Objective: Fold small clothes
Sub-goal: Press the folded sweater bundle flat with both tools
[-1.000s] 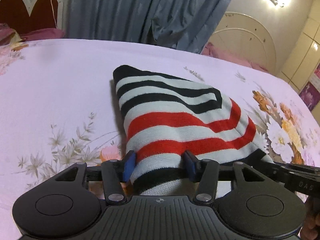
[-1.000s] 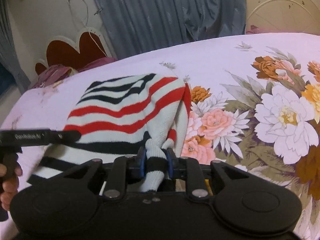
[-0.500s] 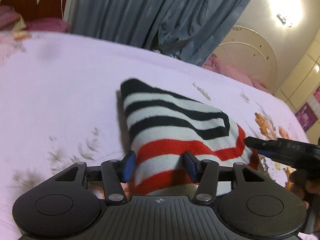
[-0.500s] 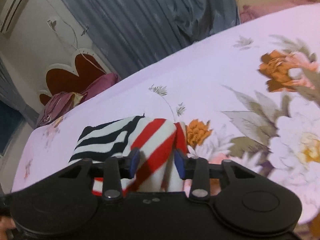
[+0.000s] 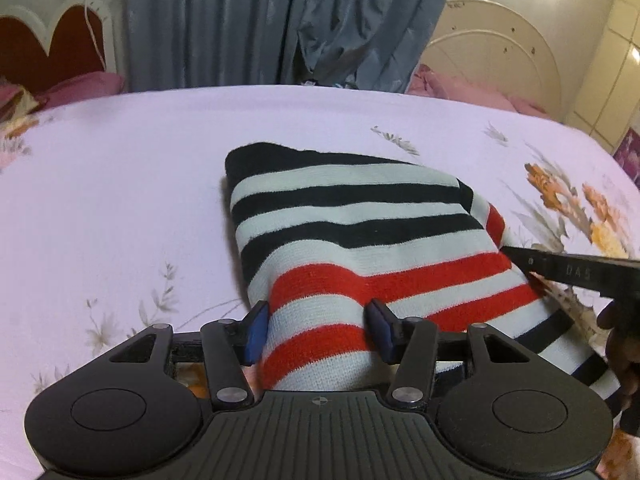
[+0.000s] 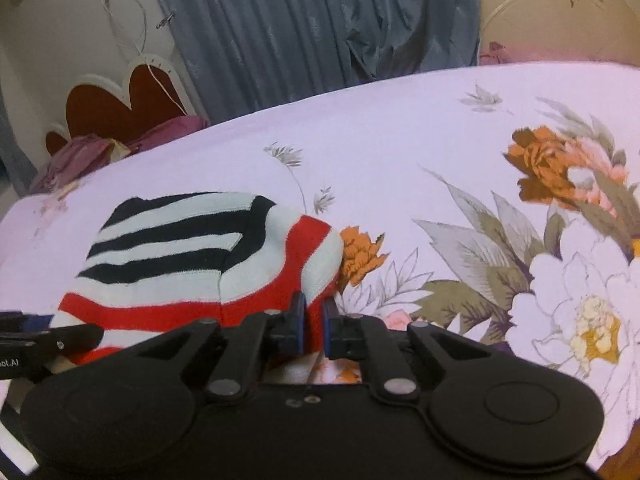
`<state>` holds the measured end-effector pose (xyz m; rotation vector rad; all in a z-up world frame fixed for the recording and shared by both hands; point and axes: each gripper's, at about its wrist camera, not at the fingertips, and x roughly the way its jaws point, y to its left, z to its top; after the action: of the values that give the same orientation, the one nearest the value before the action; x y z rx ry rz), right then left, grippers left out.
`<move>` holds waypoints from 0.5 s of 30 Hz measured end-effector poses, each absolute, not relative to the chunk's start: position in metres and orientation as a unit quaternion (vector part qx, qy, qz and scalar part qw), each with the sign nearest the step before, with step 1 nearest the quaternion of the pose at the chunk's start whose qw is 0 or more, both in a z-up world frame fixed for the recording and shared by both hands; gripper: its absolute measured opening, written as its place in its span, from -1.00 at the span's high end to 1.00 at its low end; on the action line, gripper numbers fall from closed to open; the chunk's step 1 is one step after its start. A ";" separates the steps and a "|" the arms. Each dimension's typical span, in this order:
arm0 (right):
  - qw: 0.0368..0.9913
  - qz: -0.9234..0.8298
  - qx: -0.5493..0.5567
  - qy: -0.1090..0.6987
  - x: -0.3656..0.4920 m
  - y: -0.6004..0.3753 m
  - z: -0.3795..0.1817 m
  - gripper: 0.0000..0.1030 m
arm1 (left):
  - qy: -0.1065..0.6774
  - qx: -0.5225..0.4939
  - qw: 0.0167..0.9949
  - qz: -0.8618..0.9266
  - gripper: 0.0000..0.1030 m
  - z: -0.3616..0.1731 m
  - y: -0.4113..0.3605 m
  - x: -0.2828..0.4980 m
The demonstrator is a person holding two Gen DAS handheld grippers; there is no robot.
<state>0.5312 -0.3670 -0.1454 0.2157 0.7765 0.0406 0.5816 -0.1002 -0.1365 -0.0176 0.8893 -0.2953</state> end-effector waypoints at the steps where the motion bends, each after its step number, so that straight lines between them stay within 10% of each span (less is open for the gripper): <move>1: 0.919 0.020 0.104 0.379 0.532 -0.367 -0.145 0.76 | 0.430 -0.011 0.891 -0.143 -0.04 -0.135 -0.099 0.582; 4: 0.924 0.006 0.112 0.367 0.525 -0.373 -0.129 0.44 | 0.417 -0.024 0.898 -0.137 -0.04 -0.124 -0.090 0.574; 15: 0.928 0.096 0.050 0.357 0.465 -0.343 -0.095 0.68 | 0.382 -0.051 0.913 -0.131 -0.03 -0.112 -0.065 0.504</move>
<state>0.4649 -0.3432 -0.0950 0.1033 0.7309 0.1966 0.5035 -0.0647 -0.1119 -0.1040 0.7866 -0.2695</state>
